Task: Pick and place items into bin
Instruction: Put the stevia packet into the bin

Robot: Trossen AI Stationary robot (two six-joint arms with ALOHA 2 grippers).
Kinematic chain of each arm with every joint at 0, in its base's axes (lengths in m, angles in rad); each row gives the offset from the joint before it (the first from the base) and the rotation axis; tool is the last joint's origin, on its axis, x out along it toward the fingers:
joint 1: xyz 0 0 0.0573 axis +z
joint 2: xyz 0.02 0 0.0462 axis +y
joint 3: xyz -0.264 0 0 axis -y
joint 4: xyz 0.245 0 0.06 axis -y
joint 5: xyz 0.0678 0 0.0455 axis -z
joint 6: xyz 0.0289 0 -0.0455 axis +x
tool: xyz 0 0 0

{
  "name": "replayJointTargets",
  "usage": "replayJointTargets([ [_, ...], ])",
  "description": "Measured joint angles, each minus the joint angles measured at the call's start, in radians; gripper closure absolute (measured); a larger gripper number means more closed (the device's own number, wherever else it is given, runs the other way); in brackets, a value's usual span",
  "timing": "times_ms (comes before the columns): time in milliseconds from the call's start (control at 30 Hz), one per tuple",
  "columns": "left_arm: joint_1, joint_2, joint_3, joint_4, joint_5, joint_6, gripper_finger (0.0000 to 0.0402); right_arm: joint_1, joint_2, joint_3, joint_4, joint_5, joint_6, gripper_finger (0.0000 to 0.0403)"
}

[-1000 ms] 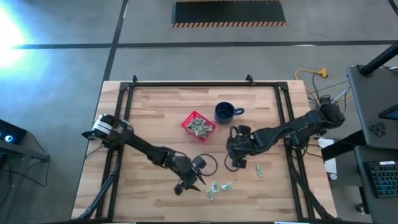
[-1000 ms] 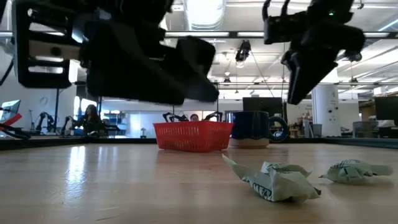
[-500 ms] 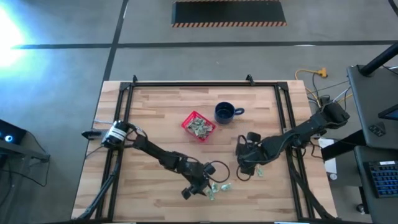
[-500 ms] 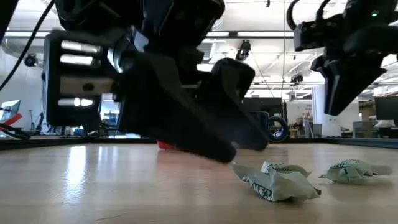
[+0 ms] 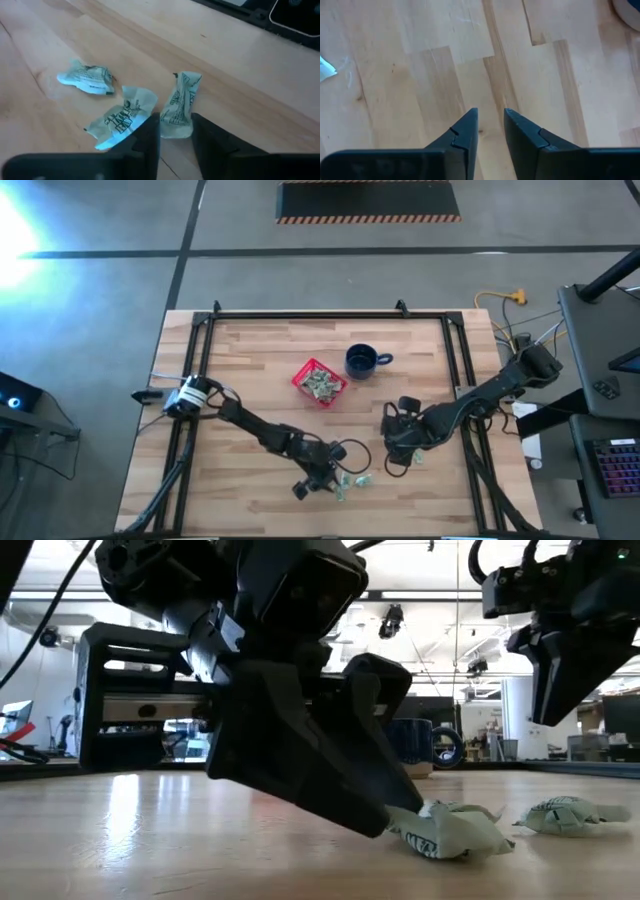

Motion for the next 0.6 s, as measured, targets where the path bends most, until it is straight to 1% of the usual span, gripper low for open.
replayJointTargets([
  [167, 0.007, 0.000, 0.000, -0.028, 0.005, 0.003, 0.0377, 0.000, 0.000, 0.000, 0.001, 0.001, 0.000, 0.0325],
  [233, 0.008, -0.001, 0.000, -0.034, 0.003, 0.006, 0.0395, 0.000, 0.000, 0.000, 0.002, 0.001, 0.000, 0.0327],
  [400, 0.014, -0.006, 0.000, -0.045, -0.009, 0.008, 0.0399, 0.000, 0.000, 0.000, 0.006, 0.001, 0.000, 0.0330],
  [467, 0.018, -0.018, 0.000, -0.077, -0.013, 0.011, 0.0400, 0.000, 0.000, 0.000, 0.010, 0.001, 0.000, 0.0329],
  [533, 0.022, -0.043, 0.000, -0.146, -0.054, 0.017, 0.0400, 0.000, 0.000, 0.000, 0.012, 0.001, 0.000, 0.0328],
  [600, 0.023, -0.076, 0.000, -0.230, -0.126, 0.024, 0.0401, 0.000, 0.000, 0.000, 0.013, 0.004, 0.000, 0.0328],
])
